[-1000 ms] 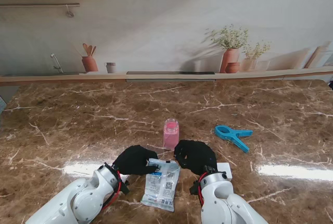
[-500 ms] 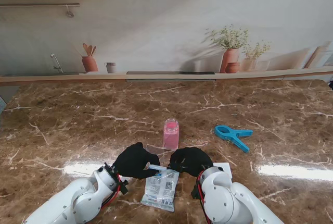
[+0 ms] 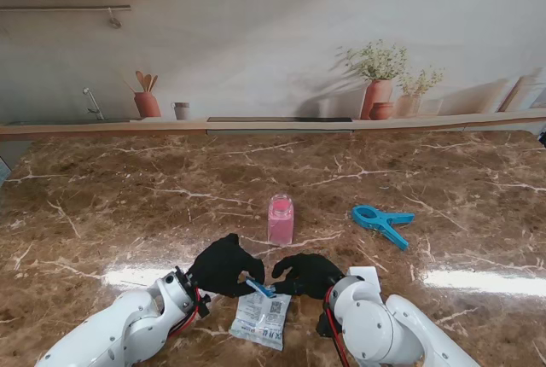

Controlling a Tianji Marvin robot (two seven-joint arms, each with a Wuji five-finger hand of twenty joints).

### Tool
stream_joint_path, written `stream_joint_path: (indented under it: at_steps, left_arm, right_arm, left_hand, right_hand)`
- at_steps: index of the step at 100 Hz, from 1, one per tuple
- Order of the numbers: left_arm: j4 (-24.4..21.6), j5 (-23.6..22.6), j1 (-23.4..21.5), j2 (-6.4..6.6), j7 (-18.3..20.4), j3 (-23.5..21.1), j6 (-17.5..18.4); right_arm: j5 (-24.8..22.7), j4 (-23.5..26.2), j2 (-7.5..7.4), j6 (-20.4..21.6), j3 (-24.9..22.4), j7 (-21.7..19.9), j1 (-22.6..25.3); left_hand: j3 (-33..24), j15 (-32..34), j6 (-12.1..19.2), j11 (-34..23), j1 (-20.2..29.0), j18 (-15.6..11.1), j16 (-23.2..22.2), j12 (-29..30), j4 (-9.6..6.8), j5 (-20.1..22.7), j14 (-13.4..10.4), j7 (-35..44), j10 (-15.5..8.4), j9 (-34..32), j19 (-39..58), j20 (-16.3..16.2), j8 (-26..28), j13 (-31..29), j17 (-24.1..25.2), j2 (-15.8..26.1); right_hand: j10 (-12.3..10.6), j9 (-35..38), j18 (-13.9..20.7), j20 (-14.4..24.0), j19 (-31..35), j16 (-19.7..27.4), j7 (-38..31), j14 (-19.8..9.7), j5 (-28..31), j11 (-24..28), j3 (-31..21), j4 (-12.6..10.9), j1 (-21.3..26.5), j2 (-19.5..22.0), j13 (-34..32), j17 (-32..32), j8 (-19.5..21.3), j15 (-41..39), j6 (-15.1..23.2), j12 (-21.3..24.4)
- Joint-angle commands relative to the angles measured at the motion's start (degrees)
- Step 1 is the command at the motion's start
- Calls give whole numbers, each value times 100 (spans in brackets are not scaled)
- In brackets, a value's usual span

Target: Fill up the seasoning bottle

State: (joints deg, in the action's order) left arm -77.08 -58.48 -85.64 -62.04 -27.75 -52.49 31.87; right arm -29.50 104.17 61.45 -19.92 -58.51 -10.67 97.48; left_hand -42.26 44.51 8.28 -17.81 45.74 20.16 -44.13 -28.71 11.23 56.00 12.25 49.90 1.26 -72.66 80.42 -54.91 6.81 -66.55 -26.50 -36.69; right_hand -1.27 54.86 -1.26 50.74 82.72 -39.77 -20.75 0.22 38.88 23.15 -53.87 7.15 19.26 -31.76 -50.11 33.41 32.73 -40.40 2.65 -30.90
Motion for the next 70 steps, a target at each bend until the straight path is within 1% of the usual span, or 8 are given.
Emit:
stream_joint_path:
  at_steps: [1, 15, 25, 33, 41, 52, 62, 70]
  left_arm:
    - [61, -38, 24, 22, -25, 44, -50]
    - [112, -176, 91, 70, -45, 129, -122]
    - [115, -322, 129, 118, -67, 178, -192]
    - [117, -423, 163, 149, -98, 226, -255]
    - [102, -445, 166, 157, -93, 237, -287]
    - [69, -481, 157, 165, -99, 246, -331]
    - [70, -499, 154, 165, -149, 254, -360]
    - [91, -489, 156, 158, -185, 259, -362]
  right_arm:
    - [48, -69, -21, -64, 75, -167, -8]
    - [3, -144, -47, -142, 227, -252, -102]
    - [12, -178, -44, -234, 312, -246, -141]
    - [54, -224, -4, -320, 389, -104, -154]
    - [30, -253, 15, -376, 448, -17, -168]
    - [-26, -279, 20, -354, 490, 36, -168]
    - [-206, -295, 10, -263, 509, 67, -154]
    - [-307, -306, 18, -251, 529, 141, -145]
  left_hand:
    - [-477, -89, 503, 108, -53, -69, -39, 51, -101, 309, -278, 203, -197, -354, 55, -135, -29, -4, -1, -26]
    - [-484, -100, 490, 116, -51, -90, -38, 47, -98, 310, -286, 198, -190, -350, 42, -128, -41, -1, -3, -29]
    - [-480, -108, 487, 123, -60, -108, -37, 47, -95, 300, -303, 188, -207, -339, 31, -121, -50, 12, 1, -14]
    - [-471, -117, 485, 130, -69, -135, -36, 48, -93, 289, -319, 175, -226, -332, 16, -112, -57, 20, 5, -5]
    - [-466, -126, 457, 134, -69, -162, -35, 50, -96, 280, -330, 163, -223, -322, 0, -103, -63, 28, 11, 11]
    - [-458, -132, 429, 128, -75, -192, -36, 47, -98, 268, -331, 144, -215, -304, -12, -94, -67, 30, 18, 37]
    - [-437, -146, 407, 116, -82, -207, -36, 48, -93, 253, -324, 130, -206, -282, -18, -89, -64, 57, 25, 68]
    - [-444, -174, 369, 99, -42, -210, -34, 40, -96, 247, -304, 128, -161, -256, -38, -84, -50, 115, 77, 61]
  right_hand:
    - [-156, 193, 147, -103, 268, -140, -7, -39, 57, 280, 99, -197, 24, -162, -228, 167, -113, -247, -41, -251]
    - [-347, 239, 51, -273, 253, -313, -26, -161, 51, 849, -255, -85, 620, -862, -329, 249, -177, -605, -91, -829]
    - [-512, 605, -117, -349, 306, -699, -273, -296, 369, 1408, -453, 706, 1213, -1532, -616, 437, -195, -1246, -163, -2128]
    - [-673, 1105, -309, -320, 432, -974, -768, -387, 998, 1919, -556, 860, 1467, -1776, -957, 660, -61, -1755, 23, -2734]
    - [-804, 1465, -374, -242, 570, -1214, -2978, -472, 1060, 2357, -598, 884, 1534, -1815, -1159, 798, -1079, -2142, 667, -3159]
    - [-874, 1274, -286, 32, 516, -1496, -3347, -573, 1303, 2671, -816, 692, 1367, -1521, -783, 419, 205, -2385, 1305, -3693]
    - [-939, 792, -137, 210, 258, -1181, -3067, -455, 1156, 2097, -1189, 441, 1079, -1229, -246, 60, 1342, -1636, 1506, -3381]
    - [-513, 704, -15, 126, 231, -249, -3103, -172, 1164, 525, -1399, 340, 1007, -1255, -403, 365, 1733, -308, 1312, -1744]
